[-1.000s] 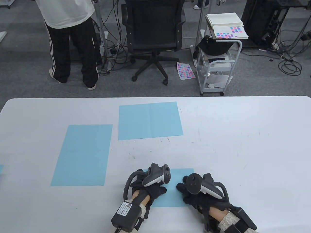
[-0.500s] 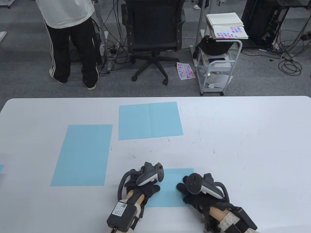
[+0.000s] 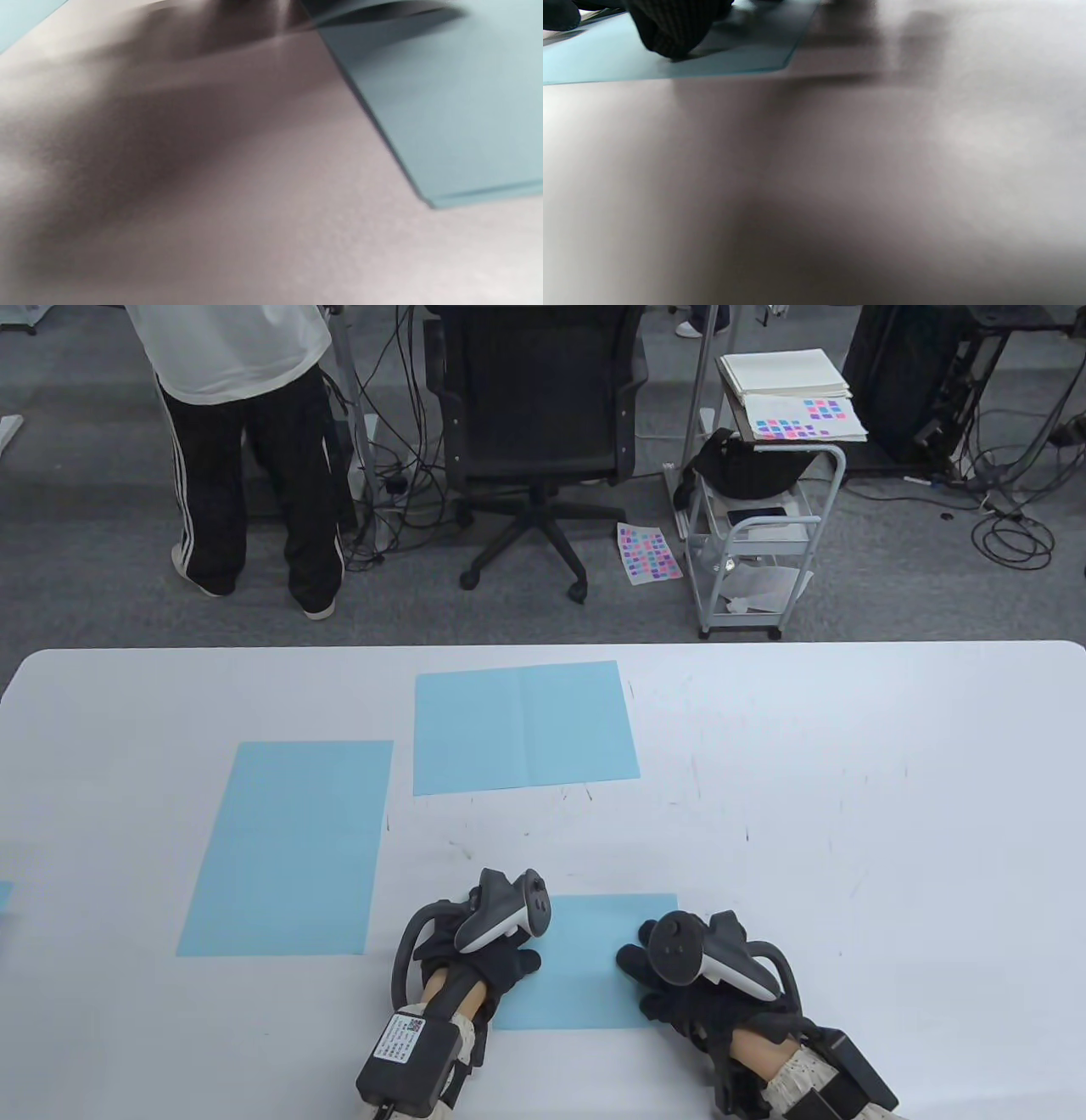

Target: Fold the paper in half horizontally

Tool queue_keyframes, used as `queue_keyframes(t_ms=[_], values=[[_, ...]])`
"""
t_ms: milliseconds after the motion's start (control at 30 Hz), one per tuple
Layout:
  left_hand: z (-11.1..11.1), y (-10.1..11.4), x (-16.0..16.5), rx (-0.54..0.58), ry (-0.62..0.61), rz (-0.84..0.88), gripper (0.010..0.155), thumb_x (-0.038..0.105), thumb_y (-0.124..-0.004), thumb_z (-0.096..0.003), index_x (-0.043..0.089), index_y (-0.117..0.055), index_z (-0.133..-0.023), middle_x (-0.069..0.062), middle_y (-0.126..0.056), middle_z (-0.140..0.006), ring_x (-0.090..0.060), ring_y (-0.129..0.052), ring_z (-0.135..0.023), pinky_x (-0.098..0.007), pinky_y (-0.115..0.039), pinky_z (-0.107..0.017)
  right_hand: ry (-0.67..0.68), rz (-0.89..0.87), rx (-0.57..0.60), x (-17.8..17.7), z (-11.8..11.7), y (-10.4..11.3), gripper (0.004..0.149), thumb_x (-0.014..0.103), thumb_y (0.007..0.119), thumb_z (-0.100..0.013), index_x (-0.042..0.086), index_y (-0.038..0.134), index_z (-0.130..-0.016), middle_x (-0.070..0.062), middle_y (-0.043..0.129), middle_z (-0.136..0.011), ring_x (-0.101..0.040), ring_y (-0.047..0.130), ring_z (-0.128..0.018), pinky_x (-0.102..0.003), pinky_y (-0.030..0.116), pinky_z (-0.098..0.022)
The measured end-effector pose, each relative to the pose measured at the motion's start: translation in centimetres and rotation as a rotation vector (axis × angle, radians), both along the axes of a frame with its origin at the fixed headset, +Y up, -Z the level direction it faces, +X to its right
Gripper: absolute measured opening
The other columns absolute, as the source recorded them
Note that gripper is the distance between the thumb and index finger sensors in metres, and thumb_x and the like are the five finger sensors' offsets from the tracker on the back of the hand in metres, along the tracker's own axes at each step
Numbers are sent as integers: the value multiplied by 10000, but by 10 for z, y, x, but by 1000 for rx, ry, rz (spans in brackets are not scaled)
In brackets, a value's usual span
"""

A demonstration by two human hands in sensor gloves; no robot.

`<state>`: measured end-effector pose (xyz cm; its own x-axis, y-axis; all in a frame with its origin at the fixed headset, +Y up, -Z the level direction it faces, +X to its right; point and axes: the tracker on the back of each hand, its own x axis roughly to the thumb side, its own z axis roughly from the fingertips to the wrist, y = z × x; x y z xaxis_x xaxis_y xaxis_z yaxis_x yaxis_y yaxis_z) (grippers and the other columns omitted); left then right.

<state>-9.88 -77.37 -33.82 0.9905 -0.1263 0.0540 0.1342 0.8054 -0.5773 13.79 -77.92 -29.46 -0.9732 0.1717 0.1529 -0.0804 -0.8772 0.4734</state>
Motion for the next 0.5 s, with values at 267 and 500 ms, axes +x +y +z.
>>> queue_keyframes(t_ms=[267, 500], values=[[-2, 0, -8, -3, 12, 7, 668, 609, -616, -372, 667, -279, -945, 395, -202, -1106, -37, -264, -1154, -475, -331, -901, 0, 0, 0, 0, 0, 0, 616, 441, 718, -464, 512, 426, -1002, 188, 234, -1167, -297, 120, -1088, -644, 80, -729], [-2, -1, -17, -6, 26, 24, 670, 611, -616, -372, 671, -273, -943, 397, -192, -1103, -33, -249, -1152, -474, -330, -902, -4, -8, -5, 1, 0, 0, 617, 441, 722, -462, 516, 429, -1000, 198, 243, -1163, -296, 121, -1088, -644, 81, -730]])
